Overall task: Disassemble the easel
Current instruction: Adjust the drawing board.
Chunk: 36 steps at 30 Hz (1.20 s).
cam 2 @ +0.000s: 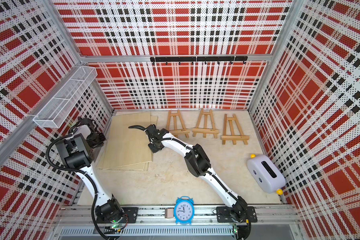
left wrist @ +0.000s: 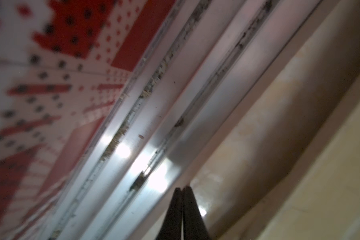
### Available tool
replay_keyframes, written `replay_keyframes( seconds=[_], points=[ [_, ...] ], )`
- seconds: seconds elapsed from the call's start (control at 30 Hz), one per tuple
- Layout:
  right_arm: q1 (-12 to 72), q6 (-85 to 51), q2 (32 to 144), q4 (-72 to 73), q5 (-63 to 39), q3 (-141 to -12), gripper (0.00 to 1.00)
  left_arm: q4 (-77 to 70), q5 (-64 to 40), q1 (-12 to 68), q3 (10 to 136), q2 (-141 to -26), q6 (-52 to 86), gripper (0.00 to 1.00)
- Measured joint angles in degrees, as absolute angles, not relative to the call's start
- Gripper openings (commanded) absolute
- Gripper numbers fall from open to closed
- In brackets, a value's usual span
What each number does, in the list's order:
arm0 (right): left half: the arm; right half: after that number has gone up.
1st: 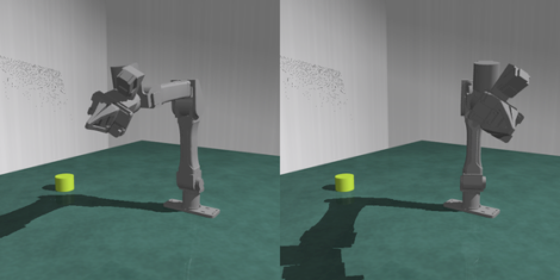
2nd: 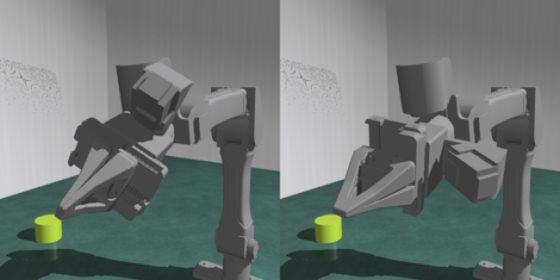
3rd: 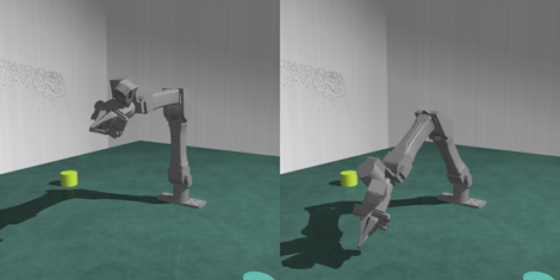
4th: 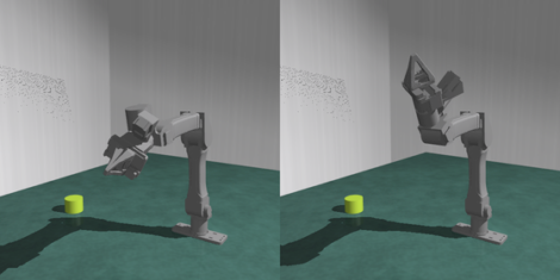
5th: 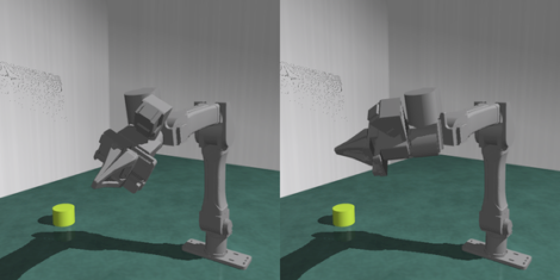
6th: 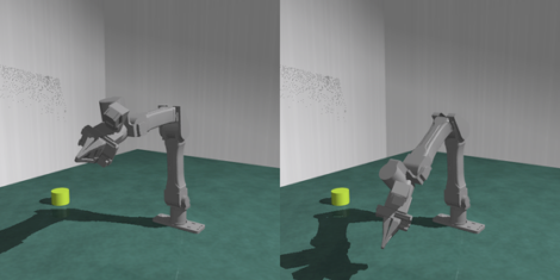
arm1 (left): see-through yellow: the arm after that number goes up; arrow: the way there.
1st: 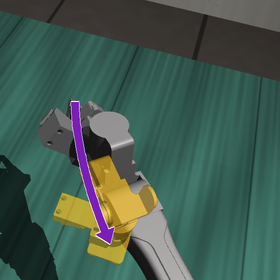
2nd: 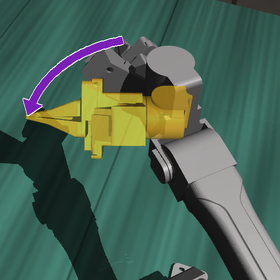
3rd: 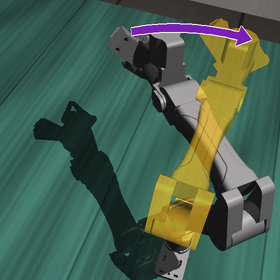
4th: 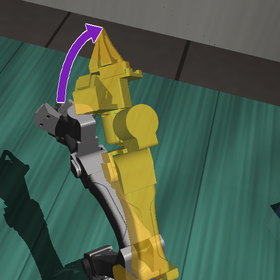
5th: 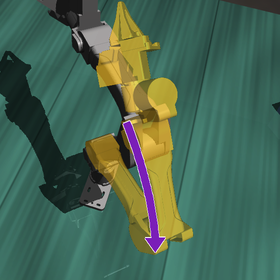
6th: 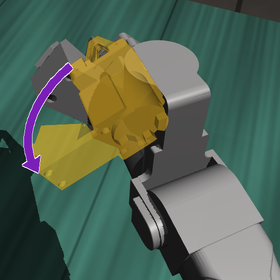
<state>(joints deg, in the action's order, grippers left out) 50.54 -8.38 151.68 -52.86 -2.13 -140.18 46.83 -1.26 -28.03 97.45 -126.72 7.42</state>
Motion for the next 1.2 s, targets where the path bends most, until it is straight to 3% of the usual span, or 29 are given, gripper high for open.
replay_keyframes(
  seconds=[1.2],
  points=[
    [51.59,-8.78,152.35,-54.24,-4.86,-141.29,0.24,41.25,-2.22,-24.86,90.43,-122.93,5.93,0.02]
  ],
)
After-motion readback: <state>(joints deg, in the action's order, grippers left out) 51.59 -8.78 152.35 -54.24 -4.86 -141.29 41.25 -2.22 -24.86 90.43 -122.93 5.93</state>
